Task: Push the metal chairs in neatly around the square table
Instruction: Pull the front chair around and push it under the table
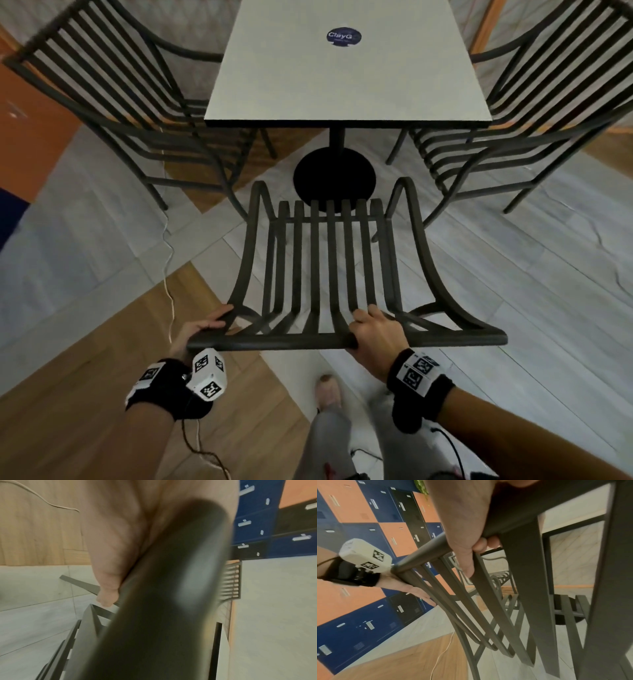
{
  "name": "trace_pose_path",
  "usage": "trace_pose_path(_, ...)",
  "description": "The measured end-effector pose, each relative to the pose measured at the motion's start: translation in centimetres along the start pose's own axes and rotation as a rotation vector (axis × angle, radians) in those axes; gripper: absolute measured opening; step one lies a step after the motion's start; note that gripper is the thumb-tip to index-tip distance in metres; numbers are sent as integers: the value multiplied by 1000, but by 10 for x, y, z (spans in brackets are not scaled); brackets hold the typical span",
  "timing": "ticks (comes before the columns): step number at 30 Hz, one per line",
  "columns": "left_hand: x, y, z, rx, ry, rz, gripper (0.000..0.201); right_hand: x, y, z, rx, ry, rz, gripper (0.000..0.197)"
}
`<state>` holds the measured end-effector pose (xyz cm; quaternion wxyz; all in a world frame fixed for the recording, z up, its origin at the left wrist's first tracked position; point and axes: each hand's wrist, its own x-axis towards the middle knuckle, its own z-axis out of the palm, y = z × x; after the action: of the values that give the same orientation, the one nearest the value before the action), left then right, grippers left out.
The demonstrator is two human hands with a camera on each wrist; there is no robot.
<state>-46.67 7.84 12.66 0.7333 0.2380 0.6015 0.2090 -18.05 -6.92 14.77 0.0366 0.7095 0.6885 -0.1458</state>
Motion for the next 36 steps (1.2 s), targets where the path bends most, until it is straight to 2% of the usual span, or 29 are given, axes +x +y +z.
trace_pose_path(3,0,4,5,57,-37,-16,48,-1,14,0,60,2,-4,23)
trace_pose_path(5,-8,6,11,192,-85,-11,42,-9,31,-2,111,15,7,24)
trace_pose_path(7,-21,5,15,481,-4,105,30,-23,55,-1,81,16,62,32)
trace_pose_path(8,-25,2,15,715,23,197,27,-31,70,0,47,17,101,36)
trace_pose_path(9,-31,0,17,990,6,270,31,-38,82,0,18,5,148,36)
trace_pose_path(11,-37,-4,26,1422,-66,349,60,-44,98,0,-27,-19,223,31)
trace_pose_path(12,-32,-6,30,1535,-88,342,69,-44,102,-1,-44,-34,244,28)
trace_pose_path(13,-31,-5,38,1607,-98,355,64,-43,103,-1,-57,-39,264,25)
trace_pose_path(15,-28,5,51,1662,-112,437,42,-40,102,-2,-63,-28,297,22)
trace_pose_path(17,-27,18,63,1676,-108,453,35,-33,106,-3,-51,-26,322,24)
trace_pose_path(21,-7,43,78,1908,32,468,38,-3,118,-19,-58,-15,308,27)
trace_pose_path(25,33,72,90,1899,113,429,41,37,134,-37,-97,-51,293,22)
trace_pose_path(29,69,104,109,1859,237,461,37,79,154,-56,-114,-98,266,35)
trace_pose_path(33,93,135,131,1826,280,519,34,120,177,-70,-91,-81,270,49)
trace_pose_path(36,106,154,149,1820,276,523,28,146,195,-76,-77,-85,276,48)
